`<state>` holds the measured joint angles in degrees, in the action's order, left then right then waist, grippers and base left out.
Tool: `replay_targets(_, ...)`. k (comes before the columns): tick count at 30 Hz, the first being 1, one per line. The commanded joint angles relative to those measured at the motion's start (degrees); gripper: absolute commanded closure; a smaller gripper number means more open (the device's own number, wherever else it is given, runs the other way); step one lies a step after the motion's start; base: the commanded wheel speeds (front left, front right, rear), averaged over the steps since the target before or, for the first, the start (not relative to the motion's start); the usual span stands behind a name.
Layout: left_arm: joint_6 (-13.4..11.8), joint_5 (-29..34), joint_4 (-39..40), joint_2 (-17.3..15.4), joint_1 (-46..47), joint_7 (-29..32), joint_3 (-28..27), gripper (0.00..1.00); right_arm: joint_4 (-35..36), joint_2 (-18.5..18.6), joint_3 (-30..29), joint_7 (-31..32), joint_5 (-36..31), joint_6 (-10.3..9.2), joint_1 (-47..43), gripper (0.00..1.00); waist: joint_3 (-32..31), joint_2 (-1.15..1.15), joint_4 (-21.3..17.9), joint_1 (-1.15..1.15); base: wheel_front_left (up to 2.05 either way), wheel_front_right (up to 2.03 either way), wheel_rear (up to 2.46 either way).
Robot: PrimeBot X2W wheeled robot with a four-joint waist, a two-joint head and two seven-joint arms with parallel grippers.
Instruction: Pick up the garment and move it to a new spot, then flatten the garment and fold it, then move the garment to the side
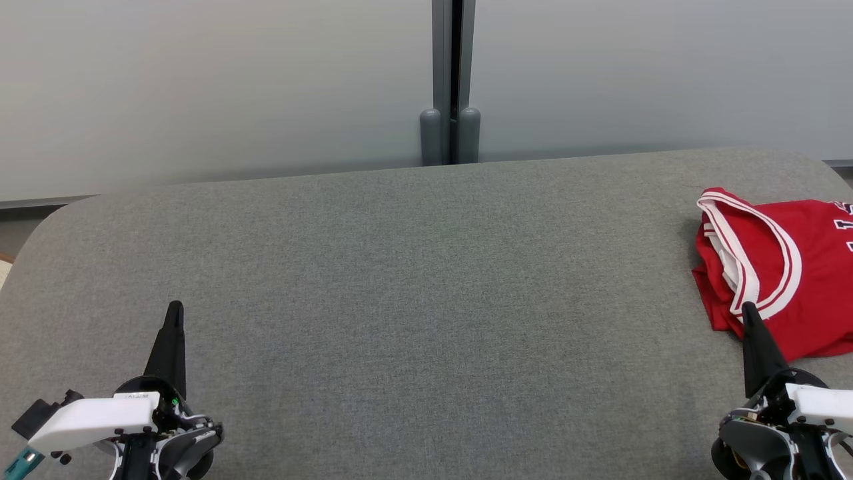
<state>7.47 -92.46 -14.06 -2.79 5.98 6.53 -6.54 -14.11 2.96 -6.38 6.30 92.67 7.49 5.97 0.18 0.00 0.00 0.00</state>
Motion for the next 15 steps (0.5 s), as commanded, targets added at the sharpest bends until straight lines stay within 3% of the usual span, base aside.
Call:
replay_targets(1, 0.23, 0.1, -0.05, -0.11, 0.54, 0.16, -0.24, 1.0, -0.1, 0.07, -0.06, 0.15, -0.26, 0.0, 0.59, 1.0, 0.0, 0.0, 0.0, 0.0, 0.0, 0.0, 0.0)
replay_targets(15, 0.23, 0.11, -0.05, -0.1, 0.55, 0.18, -0.25, 1.0, -0.1, 0.04, -0.11, 0.2, -0.31, 0.0, 0.59, 1.0, 0.0, 0.0, 0.0, 0.0, 0.0, 0.0, 0.0)
